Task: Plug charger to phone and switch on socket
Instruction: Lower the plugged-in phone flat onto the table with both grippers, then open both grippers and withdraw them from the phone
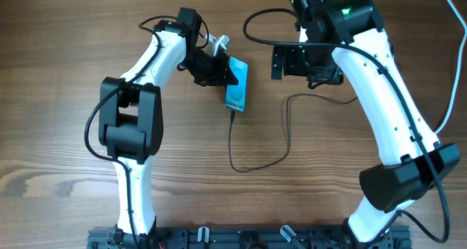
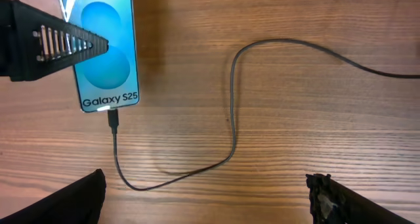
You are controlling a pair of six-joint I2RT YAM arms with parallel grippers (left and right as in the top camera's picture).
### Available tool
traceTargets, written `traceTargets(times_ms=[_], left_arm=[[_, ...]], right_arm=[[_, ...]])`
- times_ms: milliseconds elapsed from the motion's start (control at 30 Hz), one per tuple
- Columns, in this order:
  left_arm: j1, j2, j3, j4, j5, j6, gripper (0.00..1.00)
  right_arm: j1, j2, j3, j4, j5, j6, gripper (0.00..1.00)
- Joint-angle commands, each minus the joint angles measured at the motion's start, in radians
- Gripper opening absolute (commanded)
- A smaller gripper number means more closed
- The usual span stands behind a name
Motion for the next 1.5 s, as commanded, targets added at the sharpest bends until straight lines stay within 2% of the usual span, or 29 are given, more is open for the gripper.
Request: traceTargets(times_ms=[0,67,333,433,533,600,700,733,800,867,933,967,1133,1300,1367,1467], left_arm=[[-0.001,0.04,-0.01,0.046,-0.008,-0.074,0.04],[-0.001,0.056,-0.01,0.086,-0.007,-0.123,0.04],[0.004,0.079,-0.035,0.127,-0.023,-0.122,0.04],[0.004,0.079,-0.035,0.126,-0.063,-0.123,0.17],[0.006,0.079,-0.035,0.119,-0.064,-0.122,0.24],[0.006,0.079,-0.035,0.114,-0.08,-0.122,0.25],[0.006,0.079,-0.035,0.106,-0.11,-0.122,0.42],[0.006,0.079,-0.035,0.101,-0.132,-0.122,0.42],[0.006,0.079,-0.035,0.082,-0.18,-0.123,0.55],[0.006,0.079,-0.035,0.068,-0.227,-0.123,0.58],[0.006,0.079,-0.034,0.053,-0.275,-0.123,0.96],[0.007,0.079,-0.034,0.047,-0.298,-0.124,1.0],[0.021,0.047,-0.016,-0.001,-0.383,-0.182,1.0],[0.049,-0.175,0.014,-0.027,-0.595,-0.32,1.0],[0.053,-0.273,0.014,0.011,-0.666,-0.332,1.0],[0.053,-0.341,0.014,0.081,-0.677,-0.332,1.0]], right_arm=[[-0.013,-0.032,0.014,0.004,-0.012,-0.018,1.0],[-0.013,-0.03,0.014,0.01,-0.012,-0.018,1.0],[-0.013,-0.026,-0.006,0.031,-0.024,-0.014,1.0],[-0.013,-0.026,-0.006,0.039,-0.023,-0.014,1.0],[-0.014,-0.026,-0.006,0.06,-0.013,-0.014,1.0],[-0.014,-0.026,-0.006,0.066,0.004,-0.014,1.0],[-0.014,-0.026,-0.006,0.063,0.021,-0.014,1.0],[-0.014,-0.026,-0.006,0.063,0.028,-0.015,1.0],[-0.014,-0.026,-0.006,0.063,0.03,-0.014,1.0],[-0.014,-0.026,-0.006,0.063,0.03,-0.014,1.0],[-0.014,-0.024,-0.006,0.063,0.036,-0.013,1.0],[-0.014,-0.022,-0.006,0.063,0.051,-0.012,0.99],[-0.053,-0.02,-0.006,0.067,0.117,-0.014,0.99],[-0.249,-0.02,-0.006,0.101,0.154,-0.018,1.0],[-0.32,-0.02,-0.006,0.114,0.158,-0.014,1.0],[-0.428,-0.02,-0.006,0.149,0.157,-0.002,1.0]])
